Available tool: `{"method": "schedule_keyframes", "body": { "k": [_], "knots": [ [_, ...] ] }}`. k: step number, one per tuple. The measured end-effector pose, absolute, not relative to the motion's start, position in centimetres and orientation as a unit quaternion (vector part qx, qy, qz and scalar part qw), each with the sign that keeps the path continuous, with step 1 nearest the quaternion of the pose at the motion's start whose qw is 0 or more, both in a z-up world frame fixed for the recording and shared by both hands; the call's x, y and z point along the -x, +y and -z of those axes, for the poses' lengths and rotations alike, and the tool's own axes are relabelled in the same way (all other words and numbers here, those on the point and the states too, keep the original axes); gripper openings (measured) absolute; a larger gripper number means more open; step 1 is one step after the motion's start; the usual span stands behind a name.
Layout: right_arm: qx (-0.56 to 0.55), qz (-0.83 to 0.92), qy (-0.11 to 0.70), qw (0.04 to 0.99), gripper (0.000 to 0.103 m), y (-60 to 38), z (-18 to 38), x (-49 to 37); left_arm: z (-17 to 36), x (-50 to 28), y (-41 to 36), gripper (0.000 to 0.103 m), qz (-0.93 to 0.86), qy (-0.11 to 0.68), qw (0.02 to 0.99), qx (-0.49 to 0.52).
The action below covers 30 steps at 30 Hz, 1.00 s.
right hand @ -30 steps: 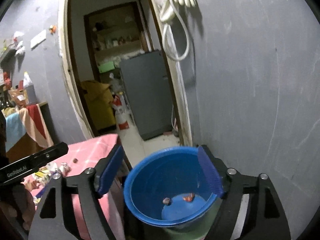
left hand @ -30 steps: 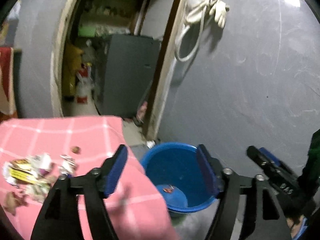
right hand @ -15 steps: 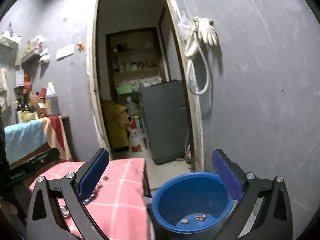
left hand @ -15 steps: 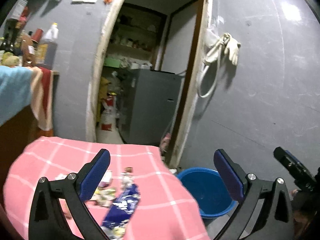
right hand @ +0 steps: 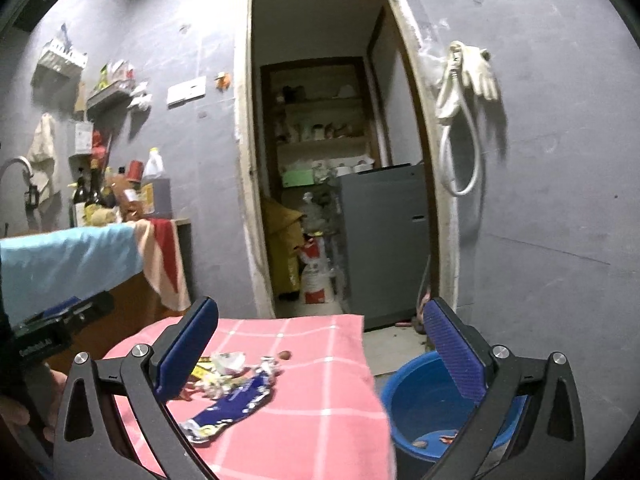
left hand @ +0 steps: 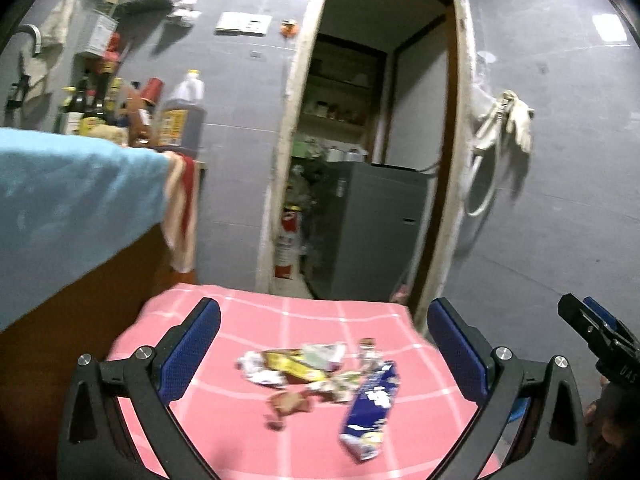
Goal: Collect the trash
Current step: 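Move both open tools back over the wrapper pile, then grasp the blue printed wrapper with the right tool while the left tool grasps the brown paper scrap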
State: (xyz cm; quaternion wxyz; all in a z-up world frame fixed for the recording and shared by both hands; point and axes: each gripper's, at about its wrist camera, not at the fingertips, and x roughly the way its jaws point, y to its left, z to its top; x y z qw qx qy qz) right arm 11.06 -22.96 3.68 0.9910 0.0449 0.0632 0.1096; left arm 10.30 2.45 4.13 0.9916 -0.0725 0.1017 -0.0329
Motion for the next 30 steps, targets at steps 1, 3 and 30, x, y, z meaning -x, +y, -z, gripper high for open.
{"method": "schedule_keyframes", "body": {
  "k": [1, 3, 30],
  "knots": [
    [-0.041, -0.111, 0.064, 0.991, 0.103, -22.4, -3.5, -11.1, -4.0, -10.2, 3.1, 0.101, 0.025, 0.101, 0.992, 0.072],
    [-0.032, -0.114, 0.067, 0.991, 0.103, -21.1, -3.0, -11.3, -3.7, -10.1, 4.3, 0.101, 0.01, 0.1, 0.993, 0.069],
    [0.015, -0.172, 0.376, 0.91, 0.103, -11.5, 7.0, -22.5, 4.2, -15.4, 10.5, 0.101, -0.035, 0.29, 0.952, 0.091]
  ]
}}
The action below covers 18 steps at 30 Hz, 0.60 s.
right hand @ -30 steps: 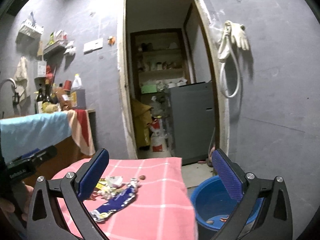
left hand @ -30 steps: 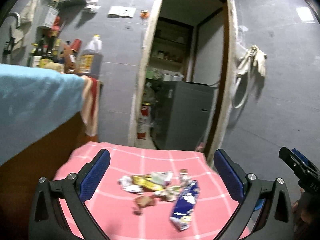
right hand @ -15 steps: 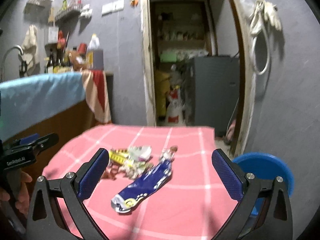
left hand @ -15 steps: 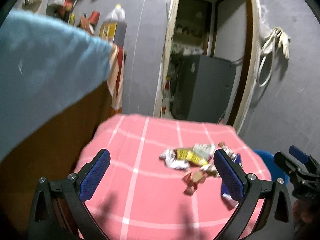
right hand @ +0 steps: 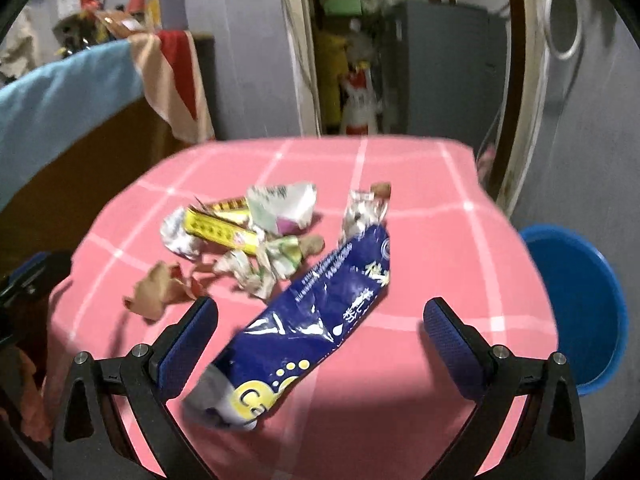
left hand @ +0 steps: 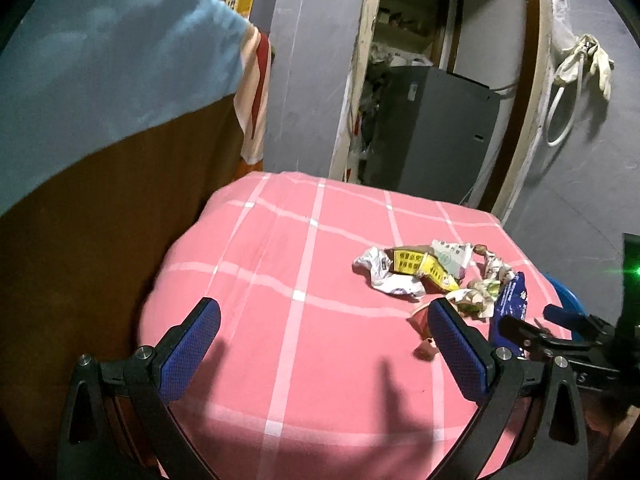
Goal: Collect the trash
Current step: 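Grasp the blue printed wrapper with the right tool while the left tool grasps the brown paper scrap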
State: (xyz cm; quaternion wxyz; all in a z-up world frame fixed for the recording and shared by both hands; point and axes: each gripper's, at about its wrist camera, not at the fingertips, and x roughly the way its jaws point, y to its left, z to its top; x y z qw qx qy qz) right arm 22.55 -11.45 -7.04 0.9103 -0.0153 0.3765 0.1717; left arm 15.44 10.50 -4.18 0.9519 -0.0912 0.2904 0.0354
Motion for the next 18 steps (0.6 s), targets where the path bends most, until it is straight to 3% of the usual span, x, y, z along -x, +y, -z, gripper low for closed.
{"method": "schedule_keyframes", "body": {
  "k": [7, 14, 18],
  "knots": [
    [0.035, -0.154, 0.415, 0.896, 0.101, -11.9, 8.2, -23.2, 4.6, -16.4, 9.6, 0.101, -0.016, 0.309, 0.947, 0.085],
    [0.027, -0.162, 0.412, 0.896, 0.083, -14.4, 8.0, -22.9, 5.0, -17.4, 8.0, 0.101, 0.028, 0.332, 0.94, 0.079],
    [0.026, -0.172, 0.406, 0.897, 0.081, -14.8, 8.0, -22.6, 5.4, -18.5, 6.9, 0.101, 0.06, 0.348, 0.932, 0.078]
  ]
}}
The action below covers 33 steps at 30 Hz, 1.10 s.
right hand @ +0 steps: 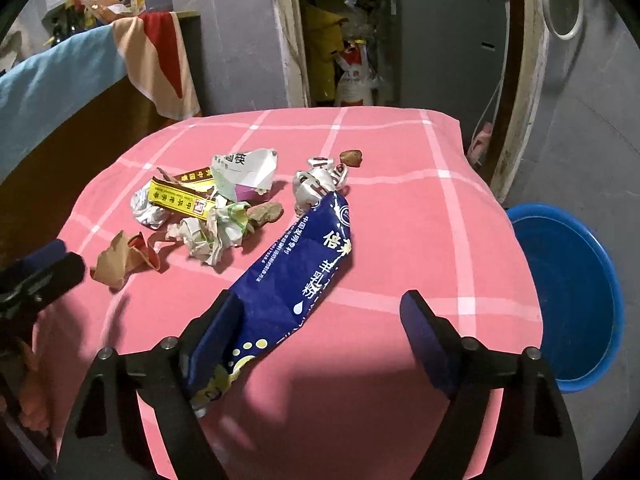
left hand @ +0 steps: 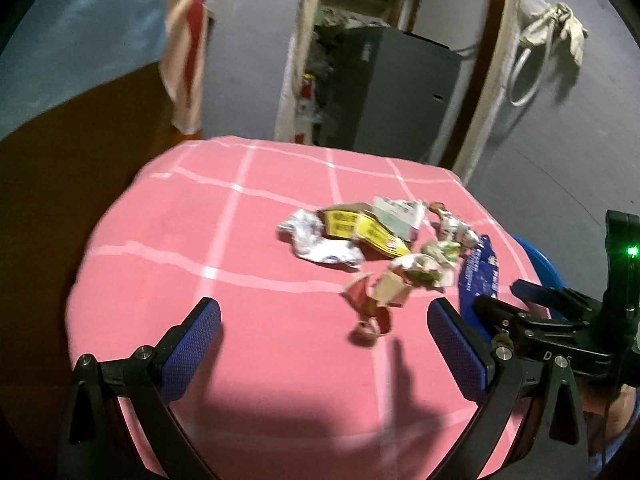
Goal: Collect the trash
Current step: 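Grasp the blue printed wrapper with the right tool while the left tool grasps the brown paper scrap, then lift both held items and carry them over the blue bucket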
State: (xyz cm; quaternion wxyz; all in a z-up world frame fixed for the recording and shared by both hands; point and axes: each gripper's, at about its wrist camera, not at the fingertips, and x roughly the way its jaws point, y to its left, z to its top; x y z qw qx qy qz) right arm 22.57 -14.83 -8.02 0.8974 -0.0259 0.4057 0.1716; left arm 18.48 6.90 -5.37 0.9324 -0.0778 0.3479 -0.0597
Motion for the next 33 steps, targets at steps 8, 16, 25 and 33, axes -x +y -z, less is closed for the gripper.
{"method": "schedule_keyframes", "body": {
  "k": [8, 16, 25, 33],
  "knots": [
    [0.011, -0.202, 0.404, 0.892, 0.067, -14.3, 8.0, -23.4, 5.6, -20.0, 6.5, 0.092, 0.092, 0.36, 0.924, 0.089],
    [-0.021, -0.22, 0.4, 0.889, 0.067, -14.3, 7.7, -24.7, 6.3, -21.7, 5.5, 0.063, 0.11, 0.388, 0.911, 0.087],
    [-0.041, -0.225, 0.403, 0.886, 0.031, -14.7, 7.7, -25.0, 6.3, -21.9, 5.3, 0.034, 0.109, 0.393, 0.909, 0.082],
    [-0.076, -0.253, 0.407, 0.874, 0.016, -15.3, 7.9, -23.9, 5.9, -20.9, 5.0, 0.023, 0.103, 0.387, 0.912, 0.09]
  ]
}}
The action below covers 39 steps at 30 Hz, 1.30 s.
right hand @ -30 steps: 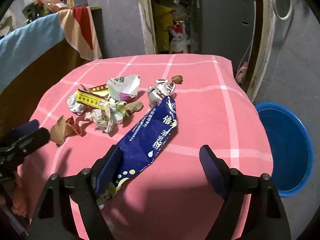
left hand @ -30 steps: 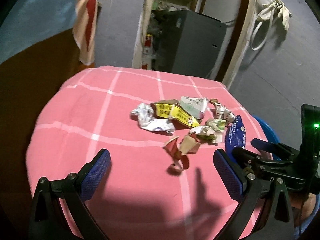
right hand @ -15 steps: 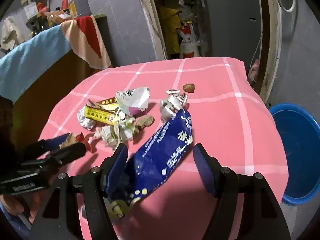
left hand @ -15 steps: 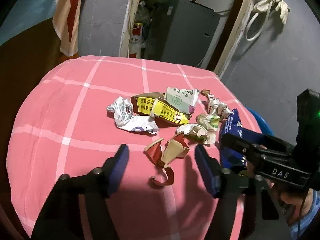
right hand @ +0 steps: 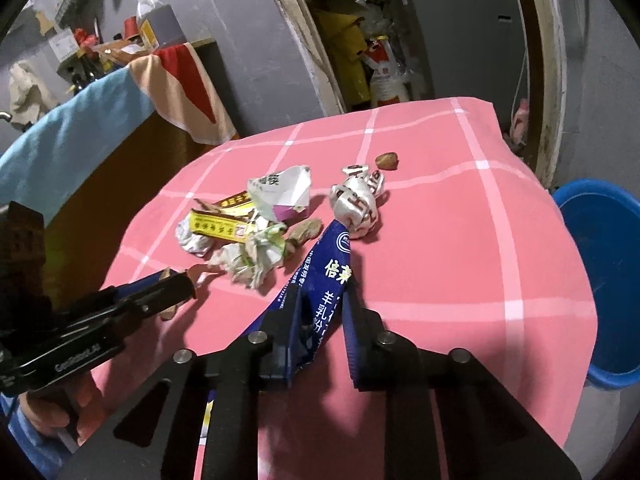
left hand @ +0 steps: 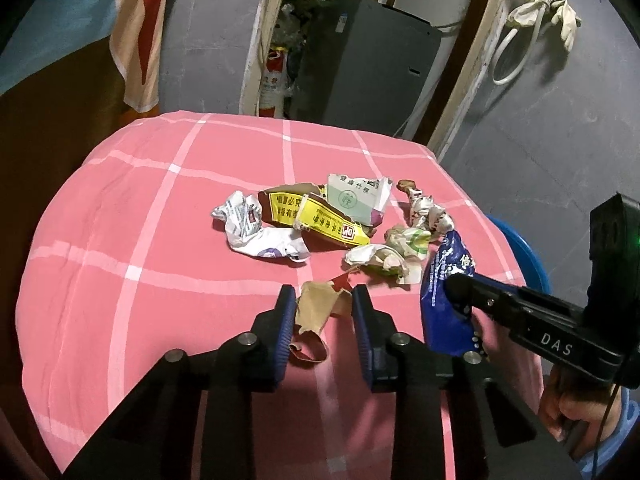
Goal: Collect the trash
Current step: 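Lift both held items and carry them over the blue bucket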
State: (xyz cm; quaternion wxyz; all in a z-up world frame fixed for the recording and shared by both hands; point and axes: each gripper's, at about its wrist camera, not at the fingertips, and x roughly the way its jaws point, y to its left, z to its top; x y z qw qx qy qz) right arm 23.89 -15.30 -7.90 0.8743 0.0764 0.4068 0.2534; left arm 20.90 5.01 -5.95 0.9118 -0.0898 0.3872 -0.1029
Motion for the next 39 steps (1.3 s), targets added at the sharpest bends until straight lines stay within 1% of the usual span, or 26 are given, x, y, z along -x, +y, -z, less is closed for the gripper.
{"method": "schedule_keyframes", "body": {
  "k": [6, 12, 19, 24, 30, 39],
  "knots": [
    [-0.068, -0.267, 0.382, 0.882, 0.012, -15.3, 7.1, -21.9, 5.5, -19.6, 5.1, 0.014, 0.095, 0.379, 0.915, 0.103],
    [-0.062, -0.271, 0.362, 0.89, 0.01, -15.7, 6.4, -20.3, 5.2, -19.0, 4.6, 0.012, 0.091, 0.373, 0.918, 0.103],
    [-0.086, -0.262, 0.333, 0.902, 0.009, -17.3, 5.4, -19.1, 4.0, -17.8, 3.7, 0.012, 0.097, 0.35, 0.926, 0.109],
    [-0.09, -0.248, 0.275, 0.924, 0.009, -19.1, 3.2, -17.6, 2.2, -17.4, 2.8, 0.012, 0.107, 0.31, 0.937, 0.122],
    [-0.067, -0.214, 0.177, 0.958, 0.009, -21.5, -0.7, -15.4, -0.8, -17.5, 0.2, 0.012, 0.133, 0.248, 0.95, 0.135],
    [-0.047, -0.145, 0.065, 0.986, 0.009, -26.5, -5.1, -13.3, -5.5, -18.5, -6.6, 0.012, 0.191, 0.156, 0.961, 0.125]
  ]
}}
